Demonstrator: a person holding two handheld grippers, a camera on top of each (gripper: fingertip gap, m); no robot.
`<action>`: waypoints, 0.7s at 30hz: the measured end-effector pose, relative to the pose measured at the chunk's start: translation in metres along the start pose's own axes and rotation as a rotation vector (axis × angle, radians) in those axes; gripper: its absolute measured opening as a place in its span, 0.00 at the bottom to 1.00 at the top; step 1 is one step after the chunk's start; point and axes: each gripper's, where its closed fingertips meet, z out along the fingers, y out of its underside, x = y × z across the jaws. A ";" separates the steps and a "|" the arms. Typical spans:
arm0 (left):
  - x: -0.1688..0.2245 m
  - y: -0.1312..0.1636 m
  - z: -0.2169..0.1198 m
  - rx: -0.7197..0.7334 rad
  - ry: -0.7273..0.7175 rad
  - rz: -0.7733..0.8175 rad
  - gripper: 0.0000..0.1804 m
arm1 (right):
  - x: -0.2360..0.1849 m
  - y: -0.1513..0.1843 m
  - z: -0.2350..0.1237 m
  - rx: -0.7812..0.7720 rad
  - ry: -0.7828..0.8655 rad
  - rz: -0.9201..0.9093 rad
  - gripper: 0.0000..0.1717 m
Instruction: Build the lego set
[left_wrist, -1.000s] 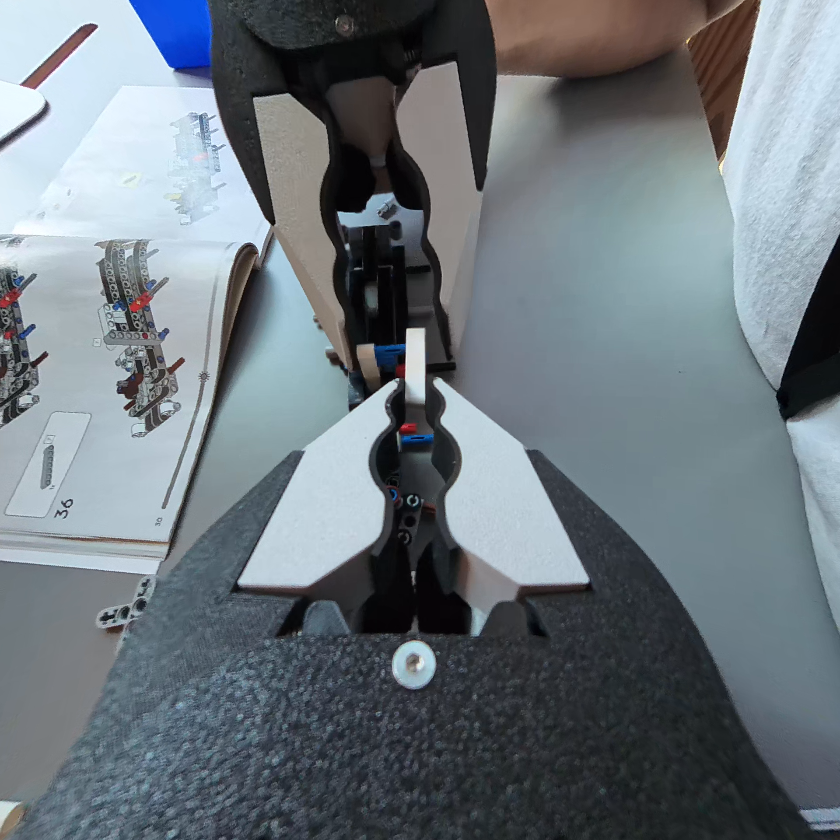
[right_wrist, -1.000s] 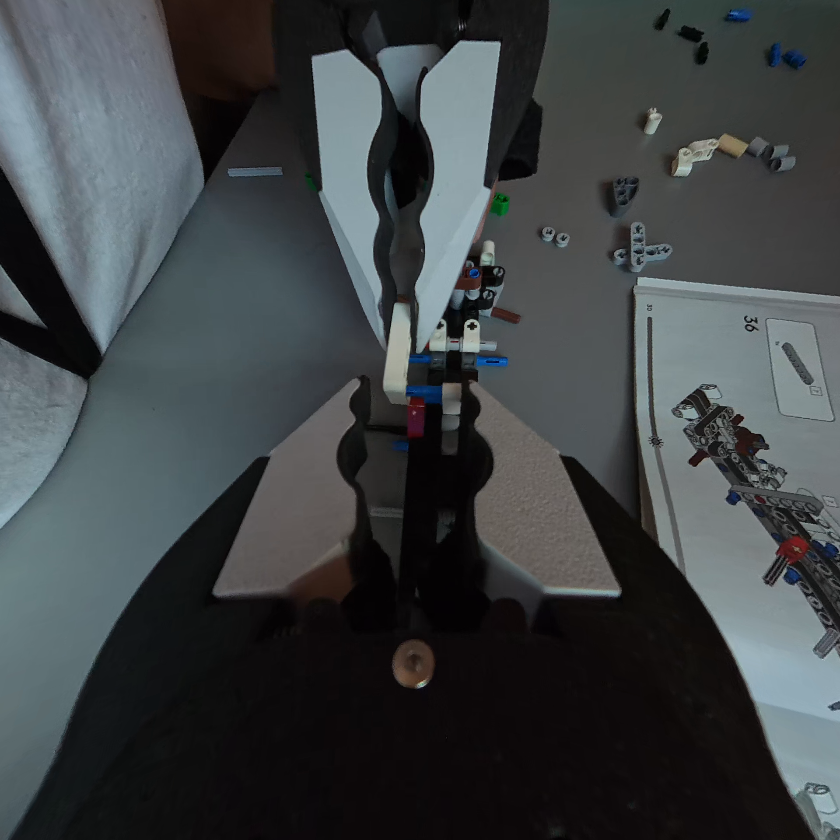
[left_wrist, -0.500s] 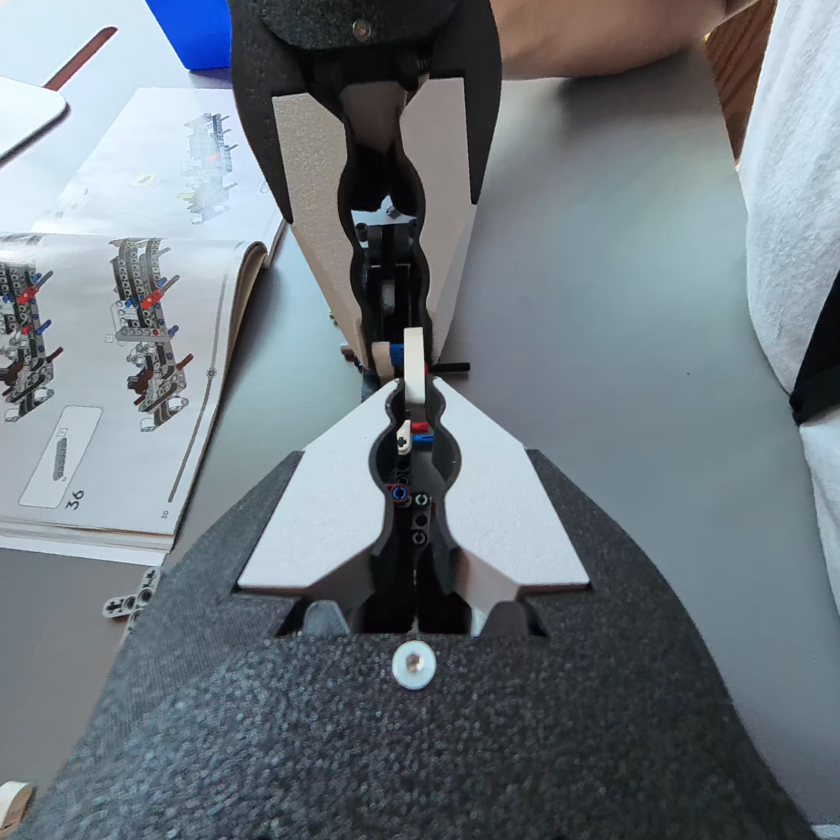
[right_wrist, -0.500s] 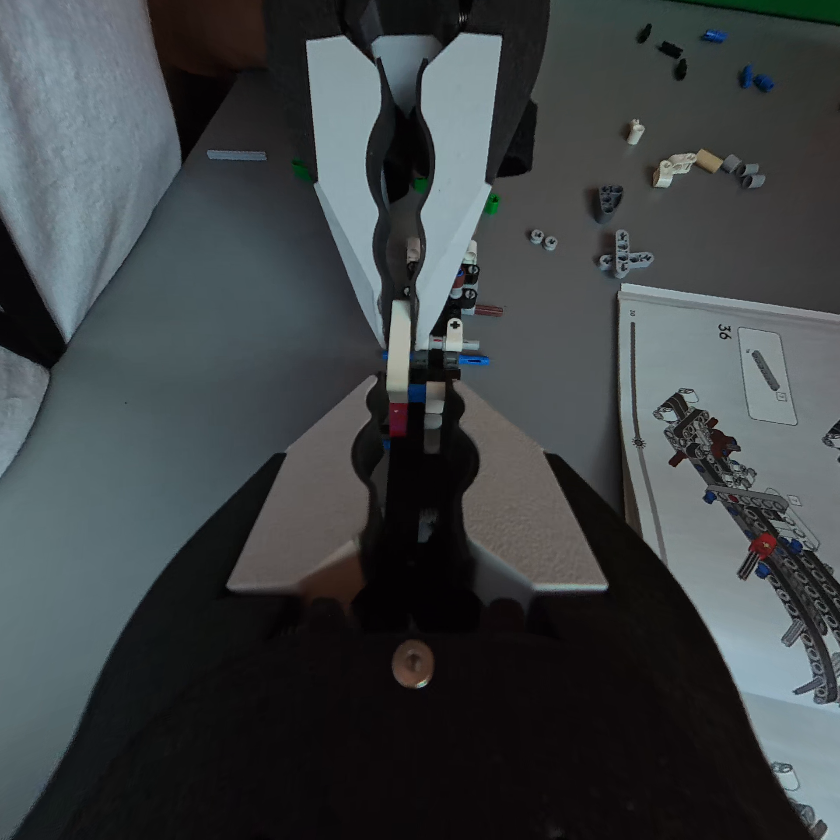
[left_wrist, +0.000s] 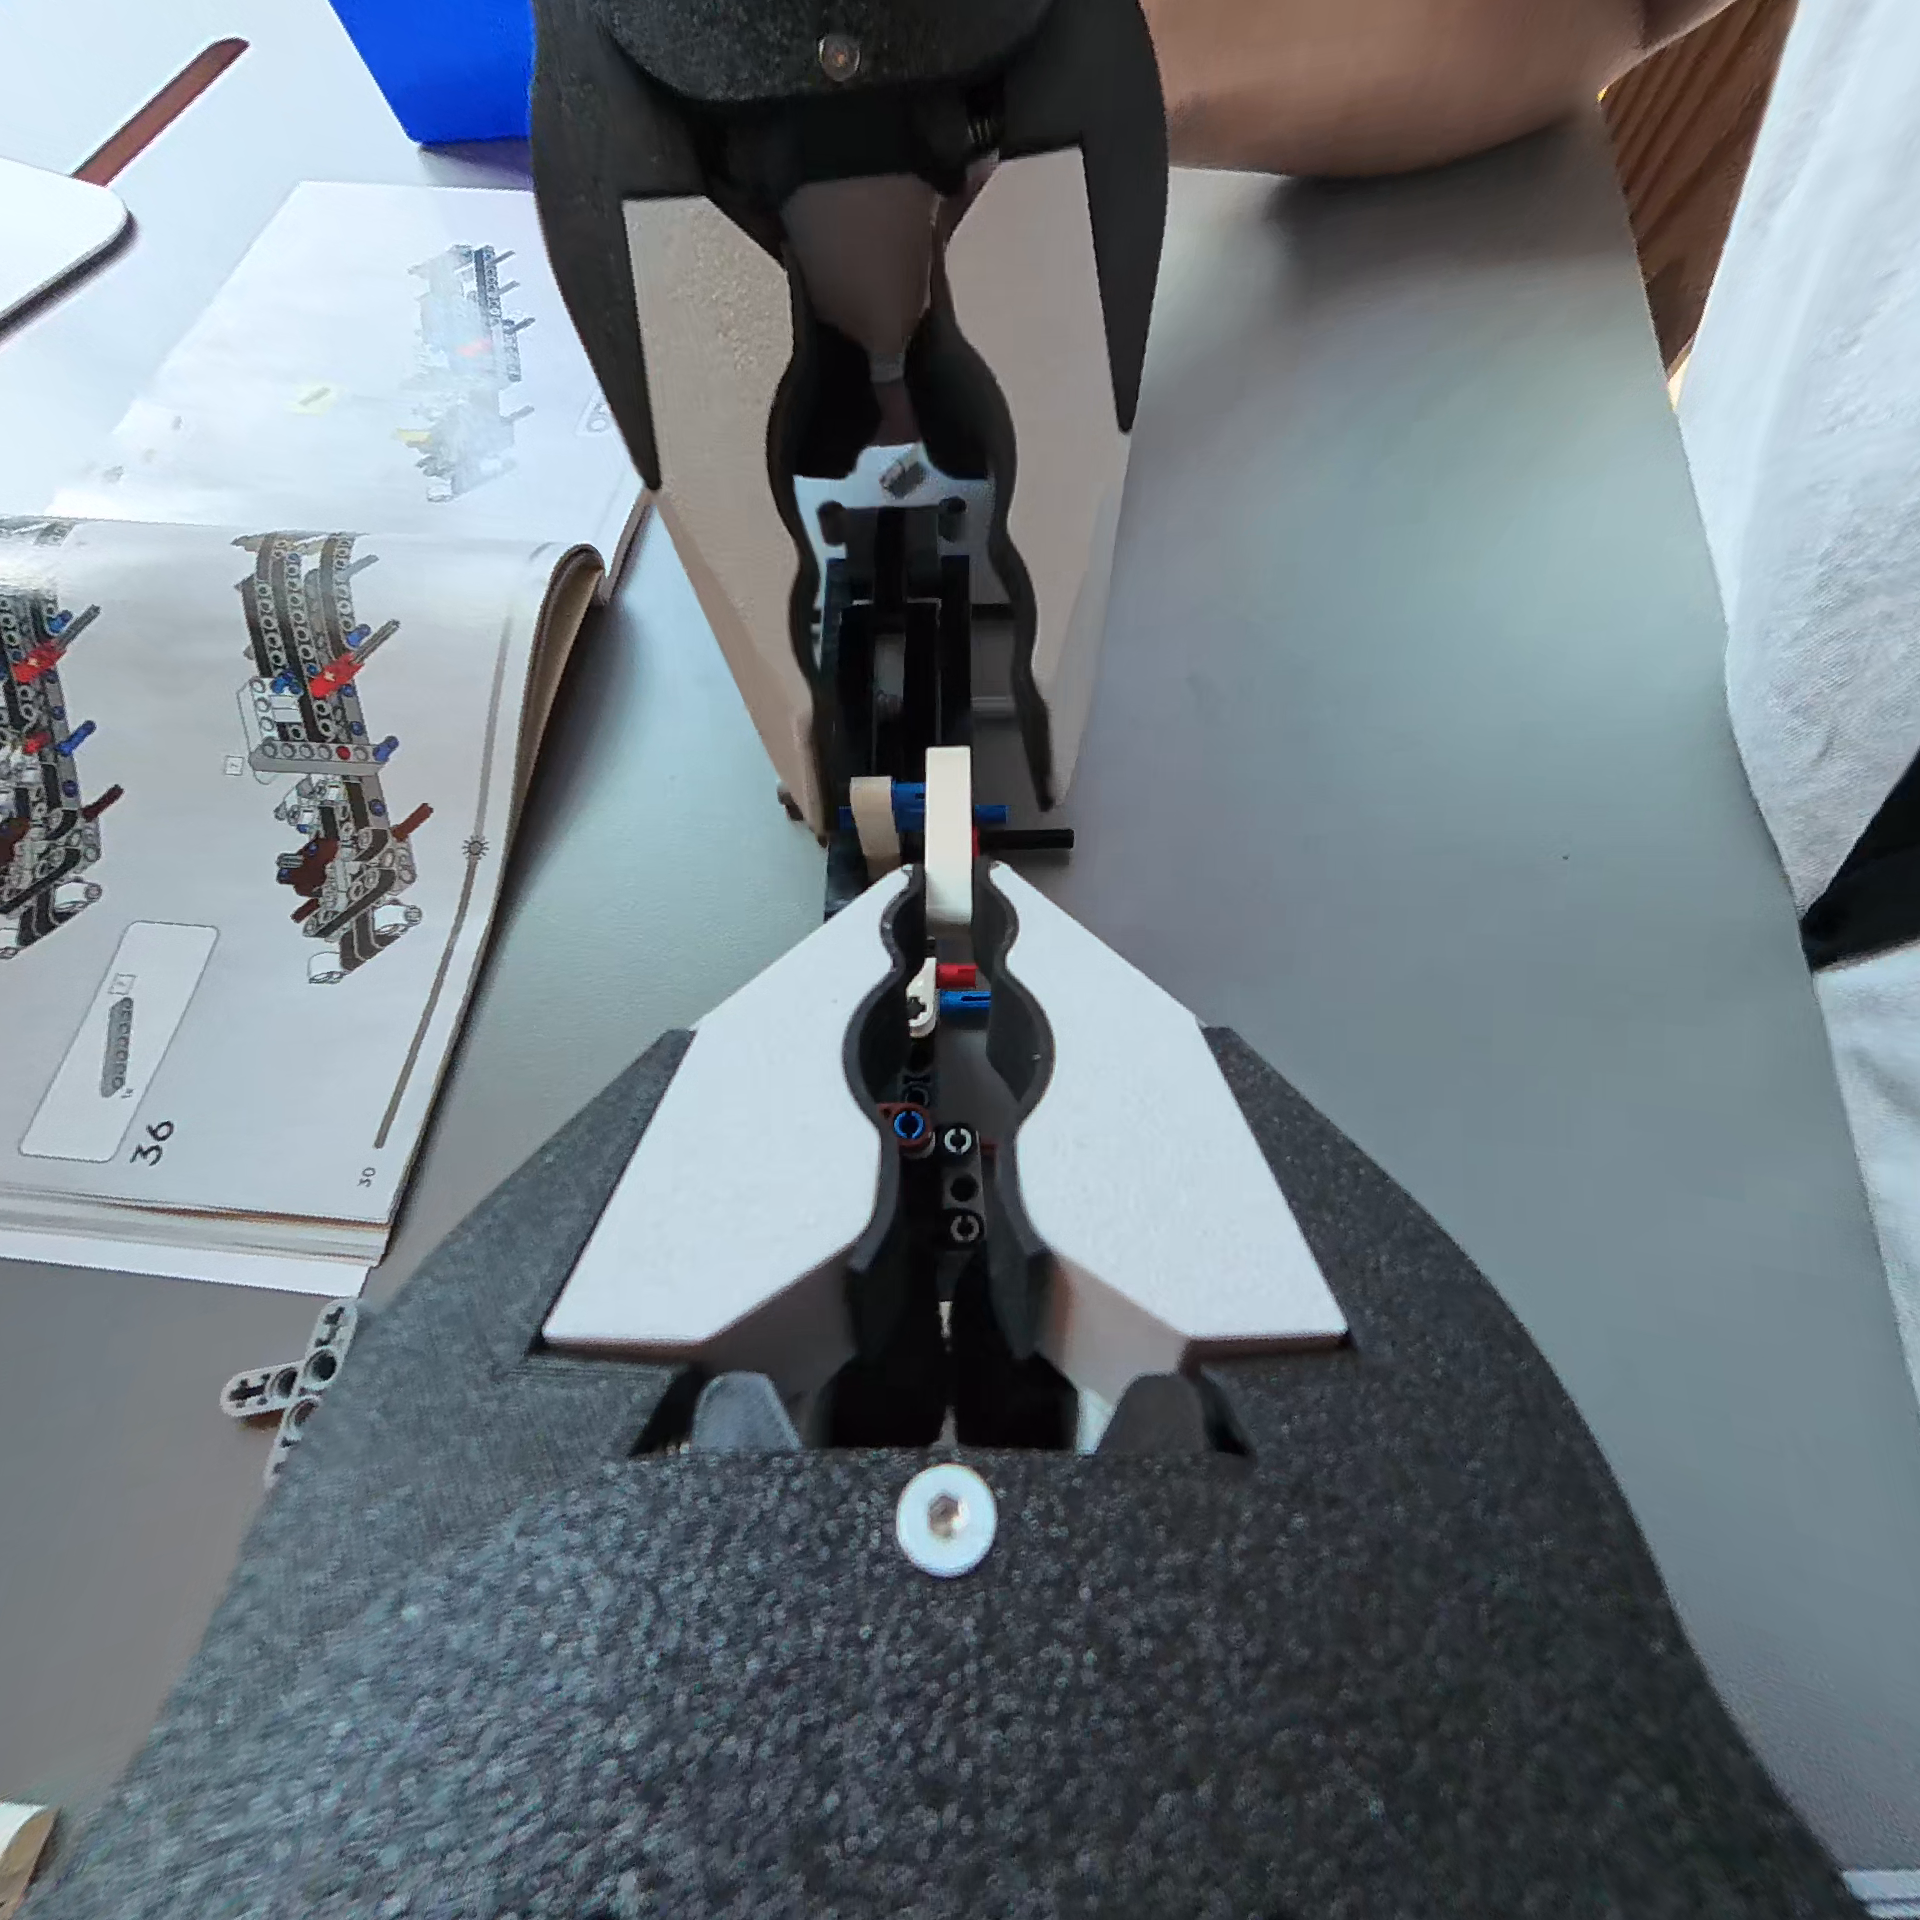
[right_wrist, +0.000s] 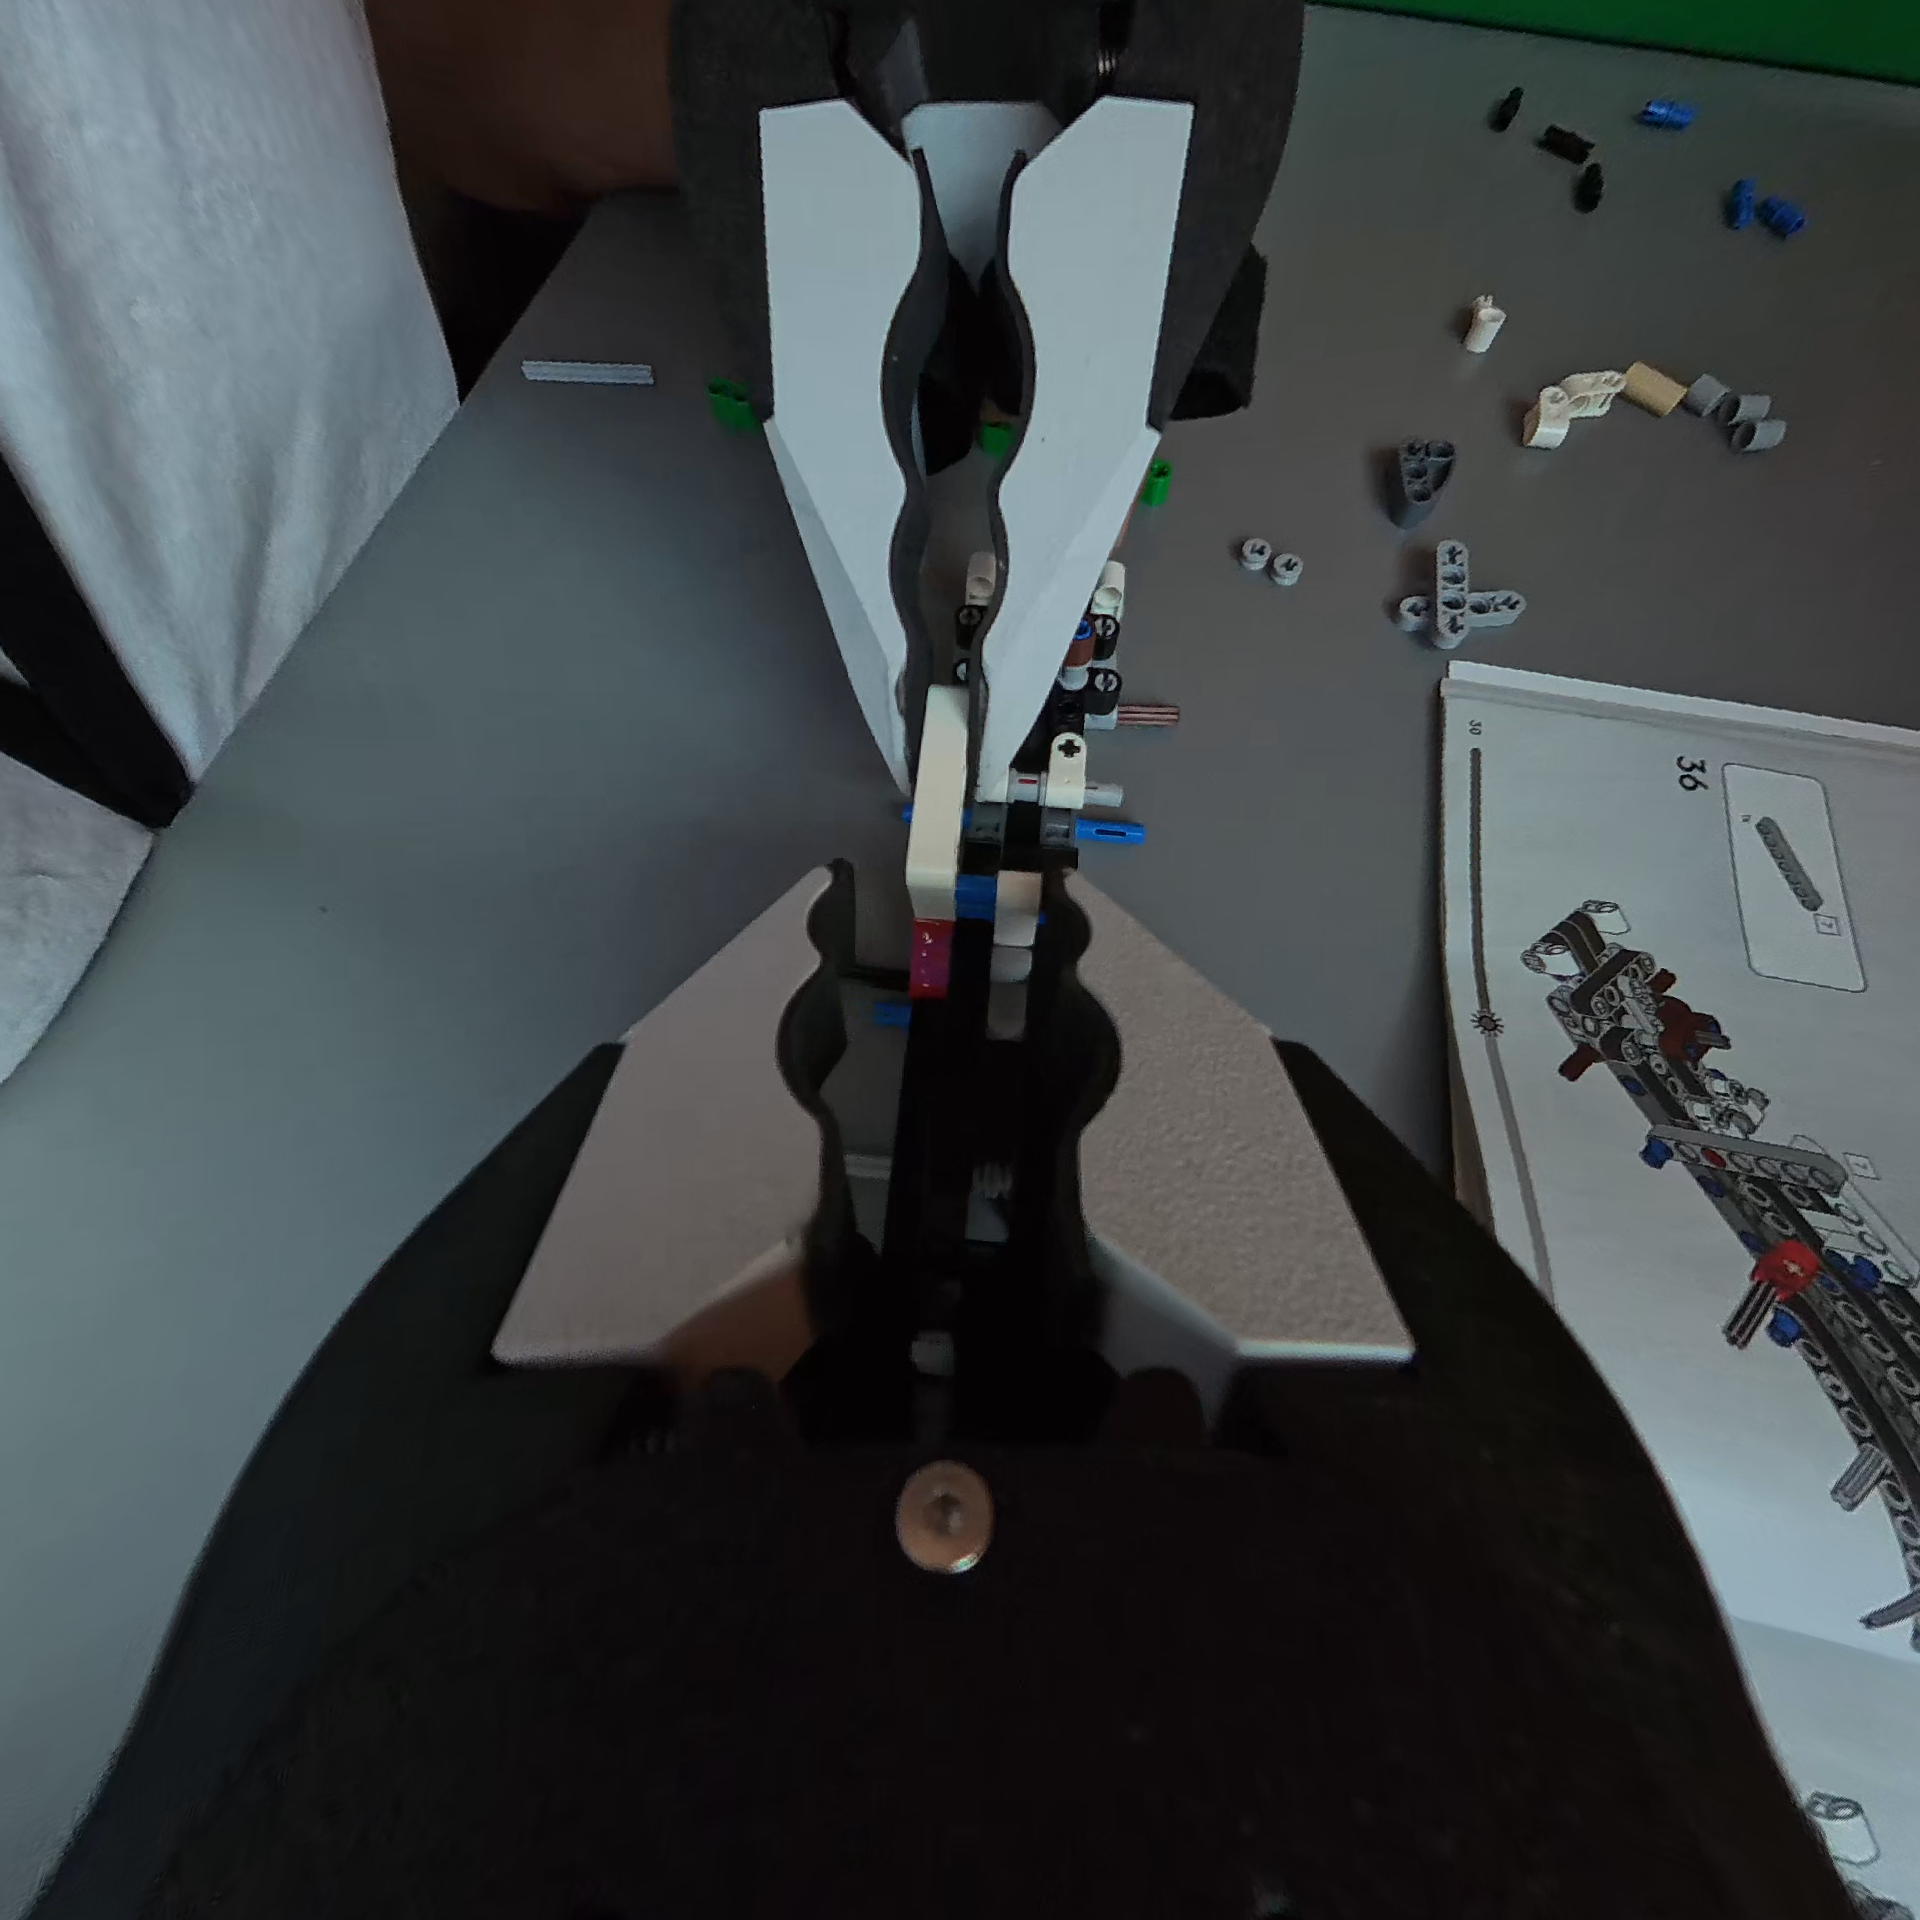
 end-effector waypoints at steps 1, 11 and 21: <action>0.000 0.000 0.000 0.000 0.002 -0.002 0.03 | 0.000 0.000 -0.001 -0.001 0.002 -0.007 0.23; 0.000 0.000 0.004 -0.019 -0.023 -0.004 0.03 | 0.009 0.010 0.004 -0.108 0.103 -0.095 0.27; -0.003 0.004 0.005 -0.029 -0.059 0.022 0.03 | 0.013 0.017 0.008 -0.124 0.140 -0.087 0.20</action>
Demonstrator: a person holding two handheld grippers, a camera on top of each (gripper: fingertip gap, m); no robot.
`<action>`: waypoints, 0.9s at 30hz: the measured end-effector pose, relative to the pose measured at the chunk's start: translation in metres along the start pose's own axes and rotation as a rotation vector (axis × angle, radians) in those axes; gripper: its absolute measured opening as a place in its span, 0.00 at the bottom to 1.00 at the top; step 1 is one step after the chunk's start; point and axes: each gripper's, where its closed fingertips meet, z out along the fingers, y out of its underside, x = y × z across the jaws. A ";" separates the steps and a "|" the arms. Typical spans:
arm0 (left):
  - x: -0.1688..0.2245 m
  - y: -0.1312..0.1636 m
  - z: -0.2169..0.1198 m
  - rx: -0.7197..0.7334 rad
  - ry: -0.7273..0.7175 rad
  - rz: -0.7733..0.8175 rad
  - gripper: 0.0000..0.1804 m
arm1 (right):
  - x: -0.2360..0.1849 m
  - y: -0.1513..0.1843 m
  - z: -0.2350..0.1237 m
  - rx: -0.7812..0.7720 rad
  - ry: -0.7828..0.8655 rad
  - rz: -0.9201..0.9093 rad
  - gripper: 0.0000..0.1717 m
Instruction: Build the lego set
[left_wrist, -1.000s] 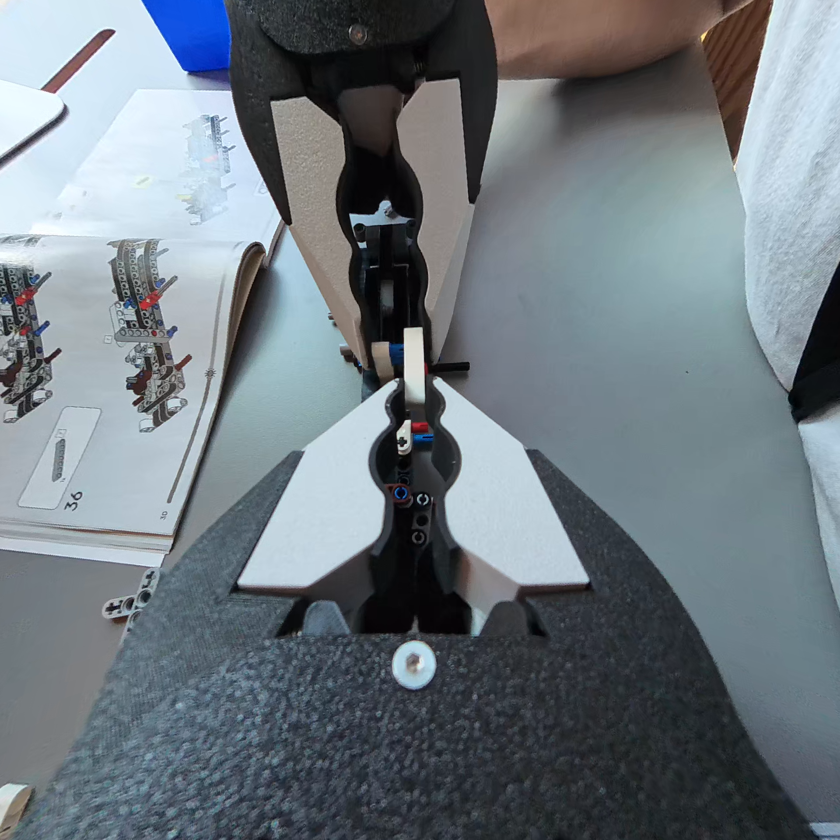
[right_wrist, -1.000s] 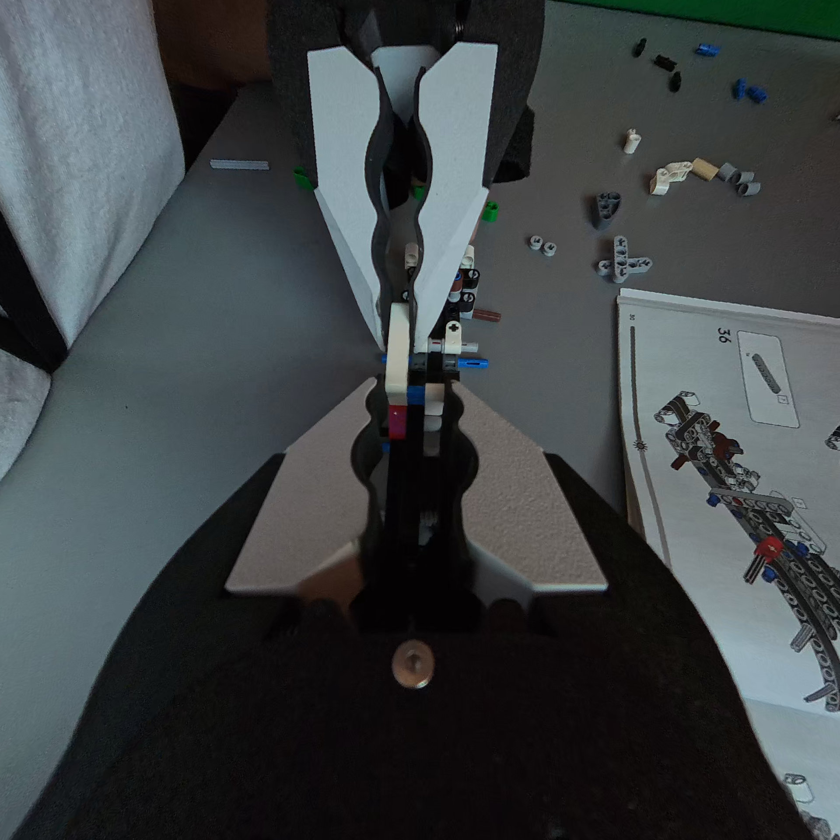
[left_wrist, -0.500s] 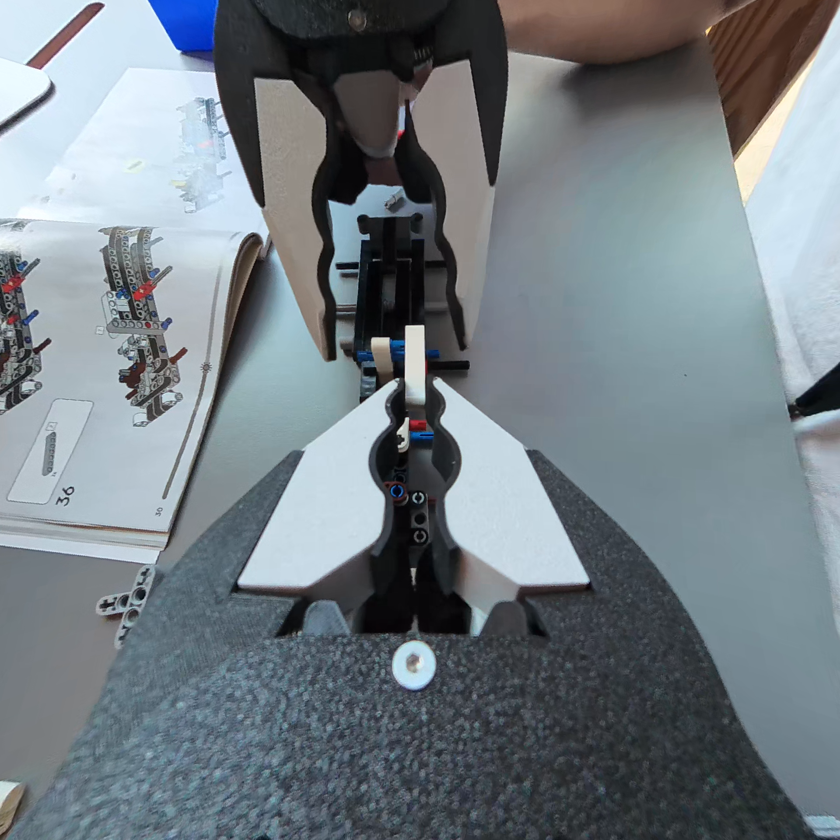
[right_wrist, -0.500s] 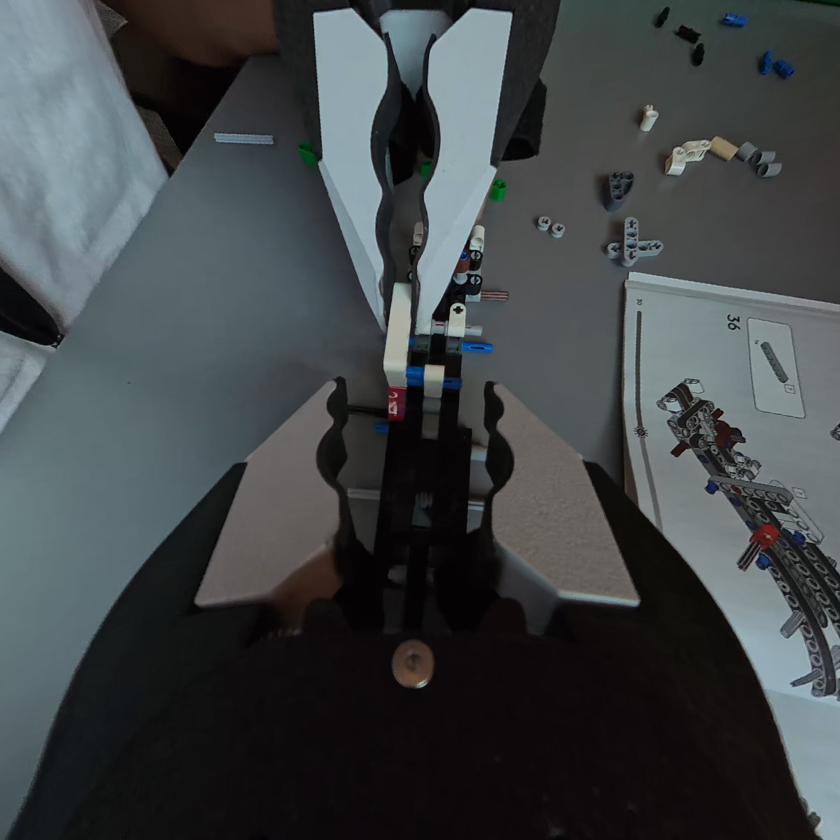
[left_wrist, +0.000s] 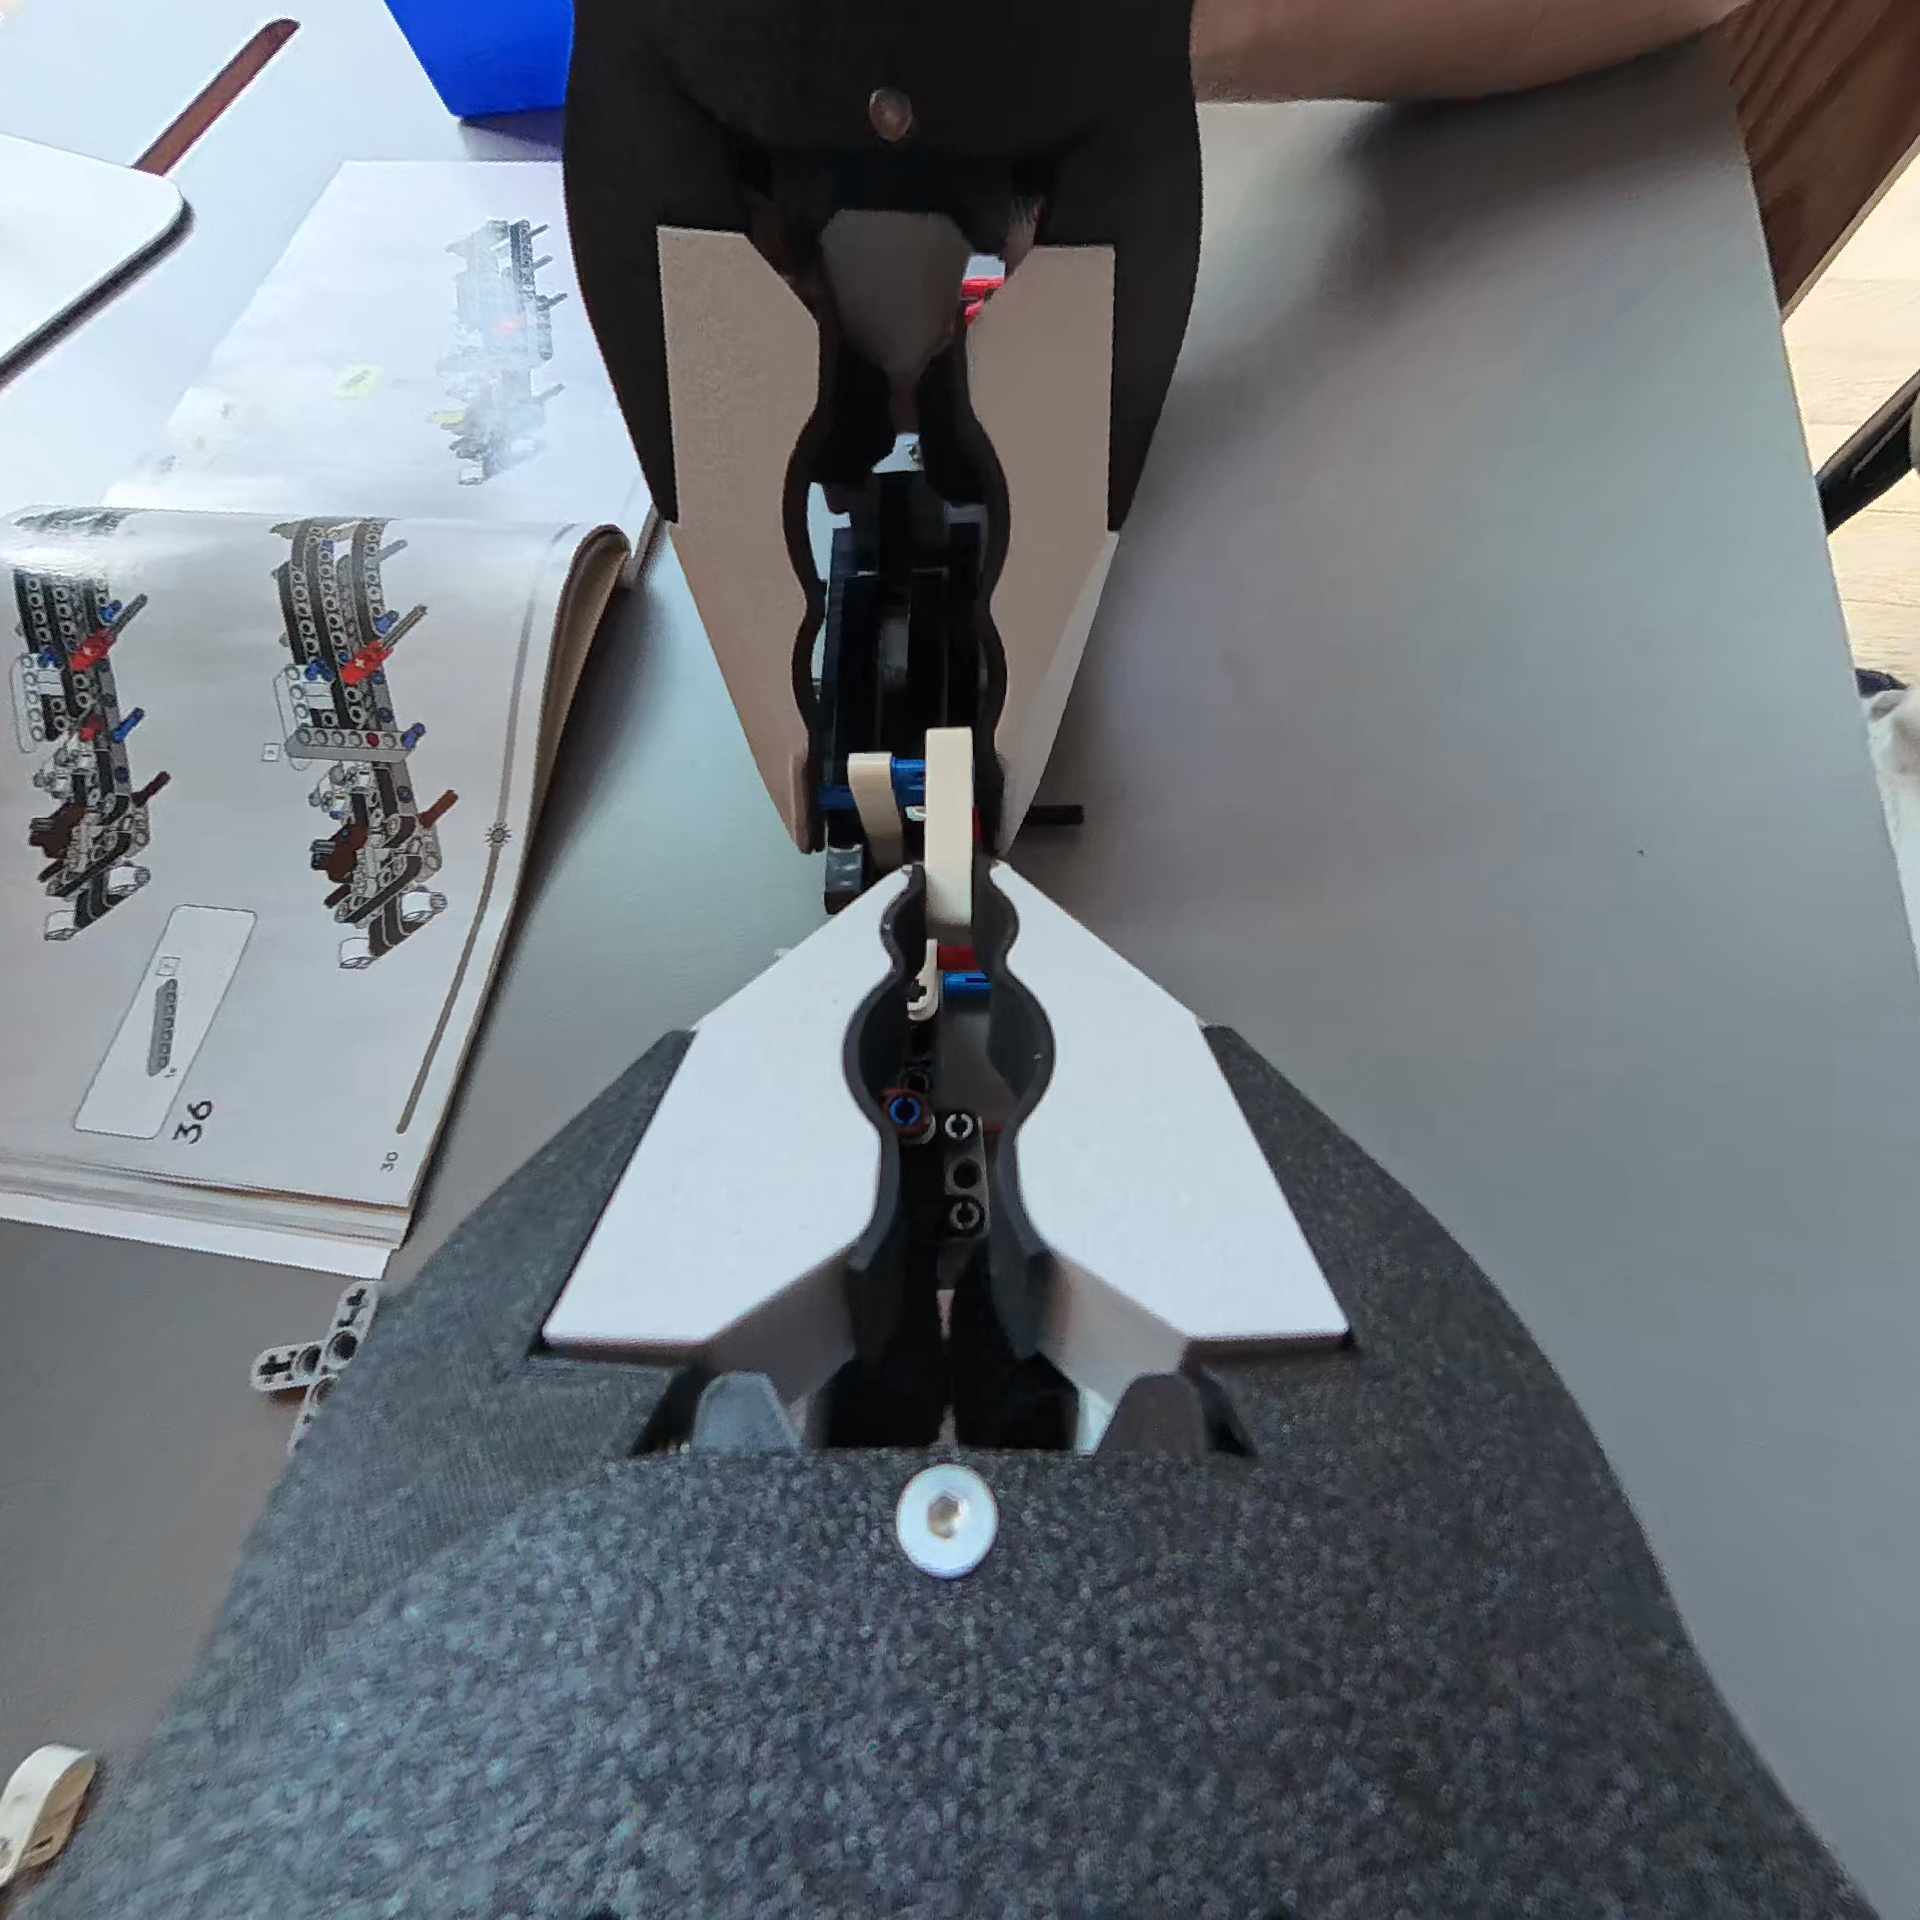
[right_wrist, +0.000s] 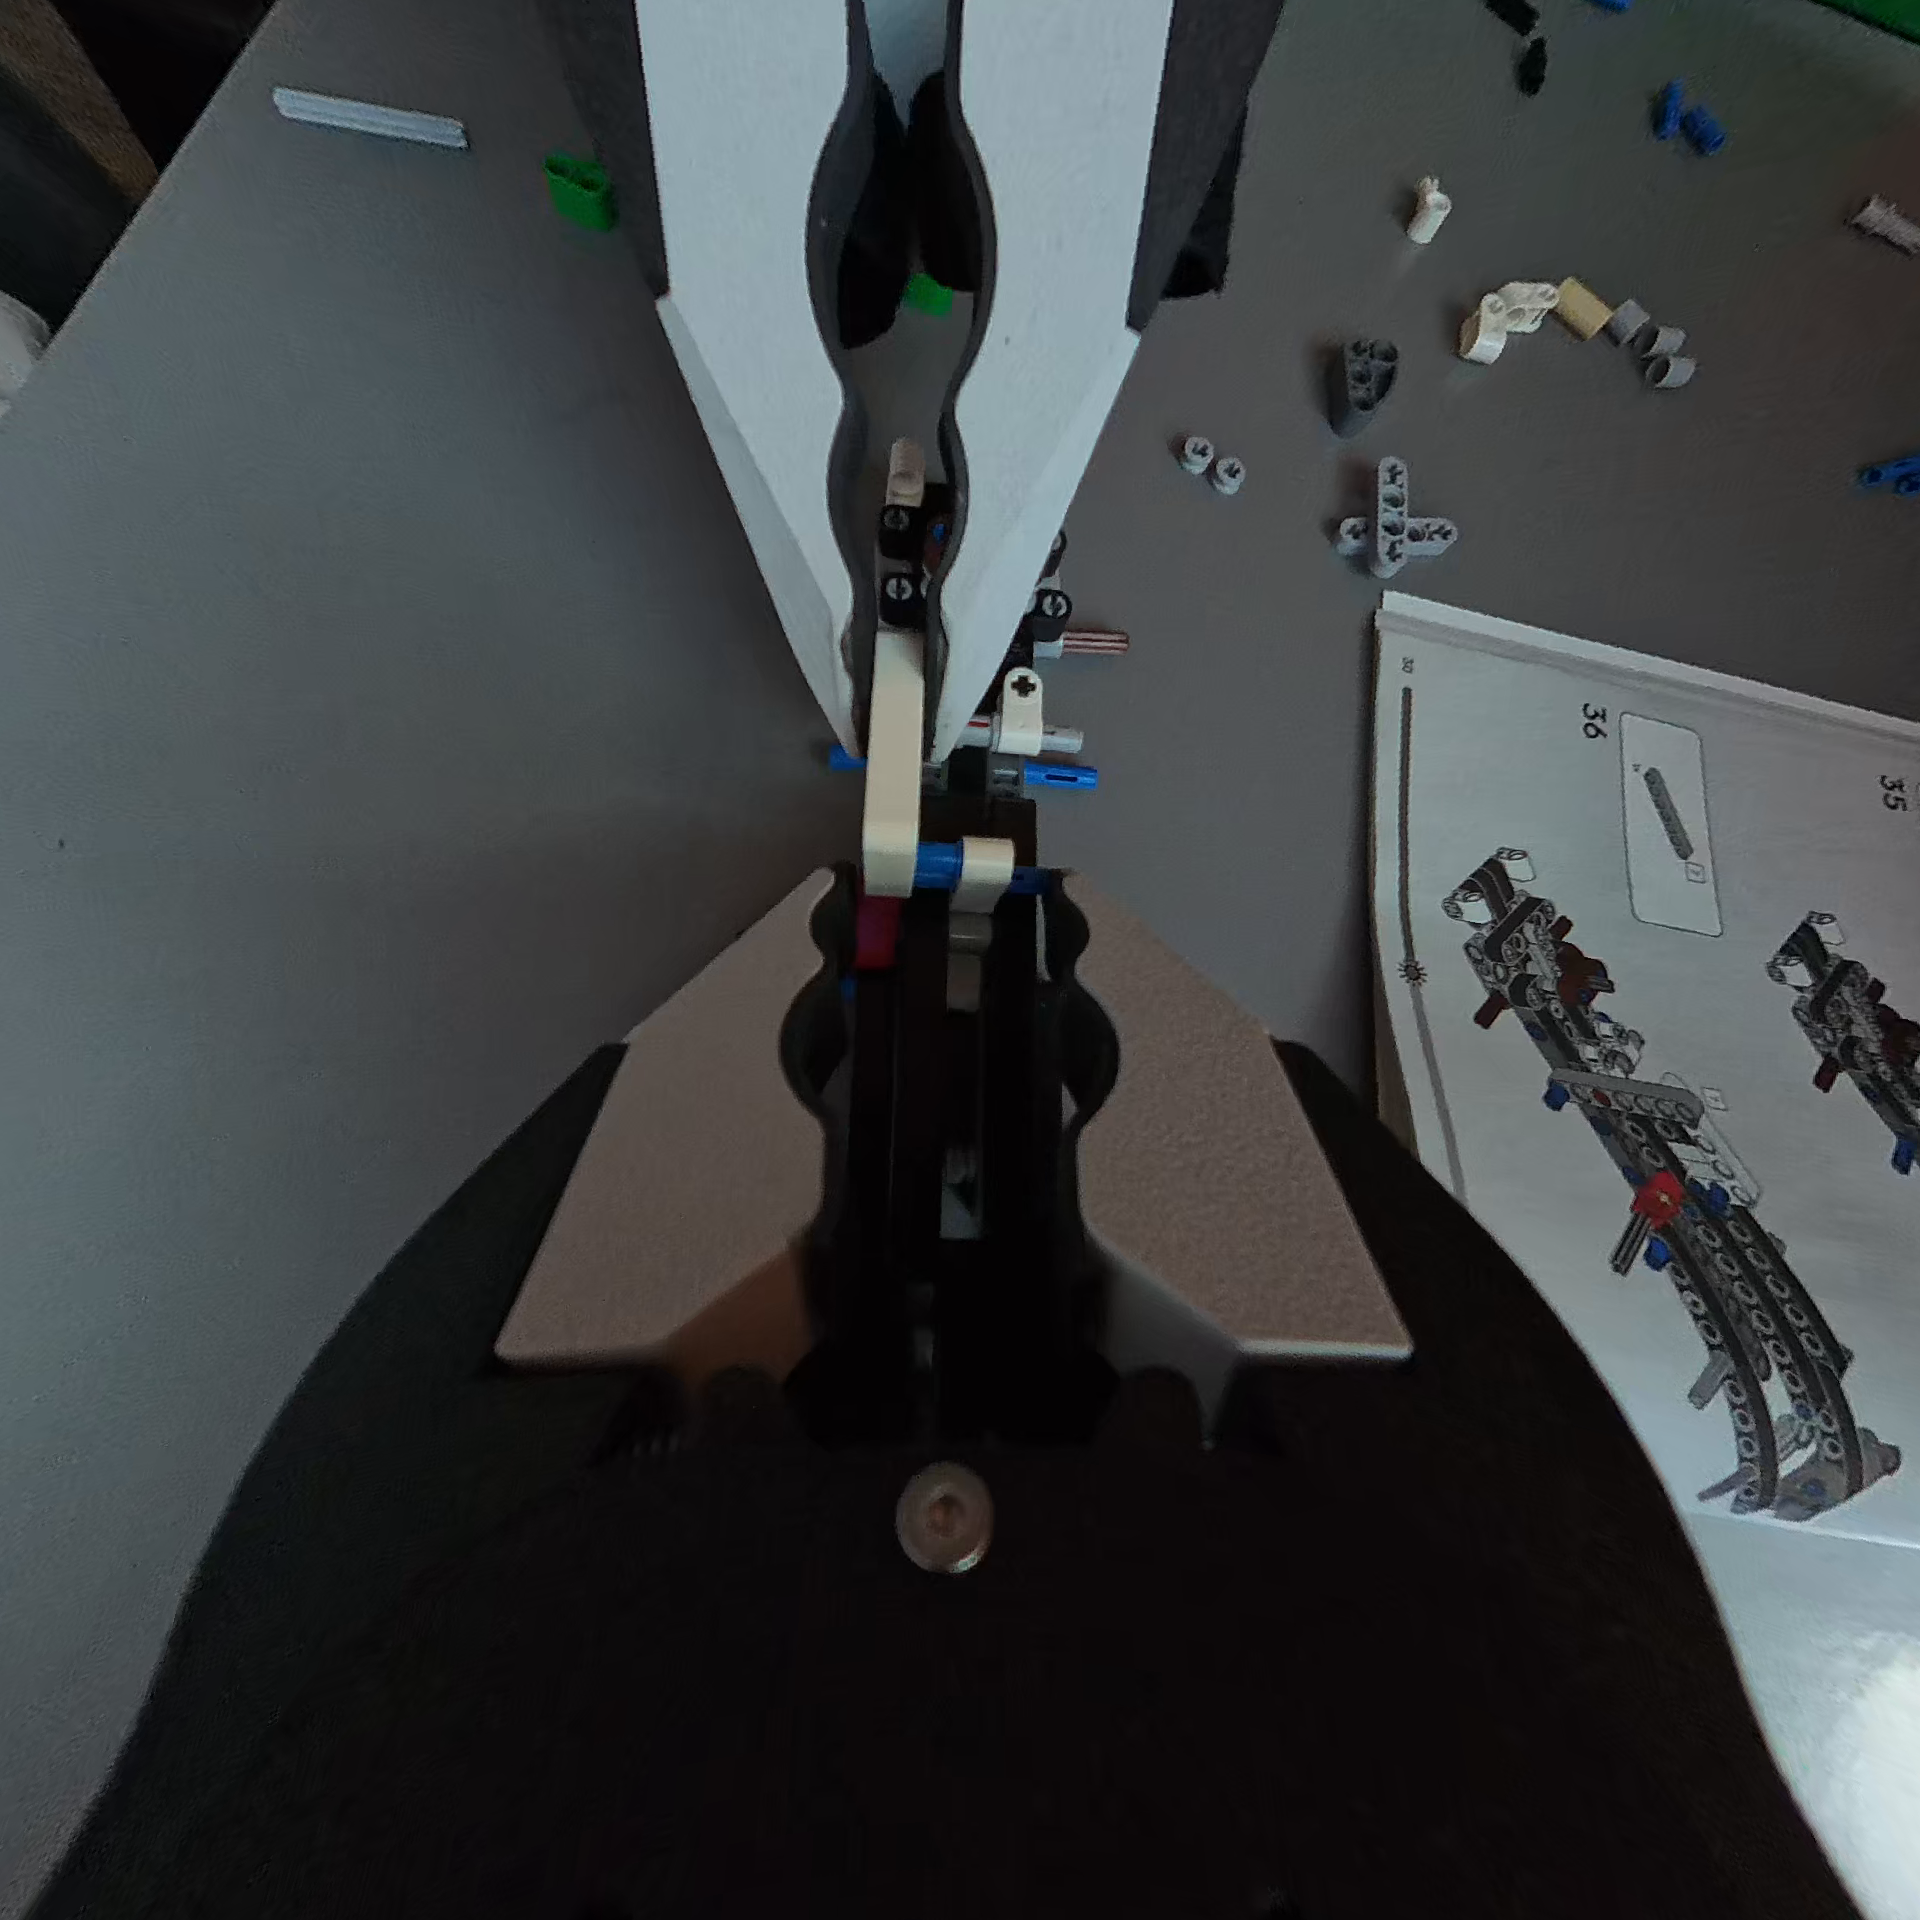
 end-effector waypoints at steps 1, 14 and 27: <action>0.000 0.000 0.000 0.001 0.001 0.001 0.04 | 0.000 0.000 0.000 0.009 -0.008 0.010 0.20; -0.001 -0.004 0.001 -0.002 -0.026 0.042 0.03 | 0.000 0.002 -0.003 0.054 -0.079 0.049 0.18; -0.006 -0.001 0.000 -0.007 -0.038 0.027 0.03 | 0.005 -0.004 -0.016 0.170 -0.138 0.191 0.20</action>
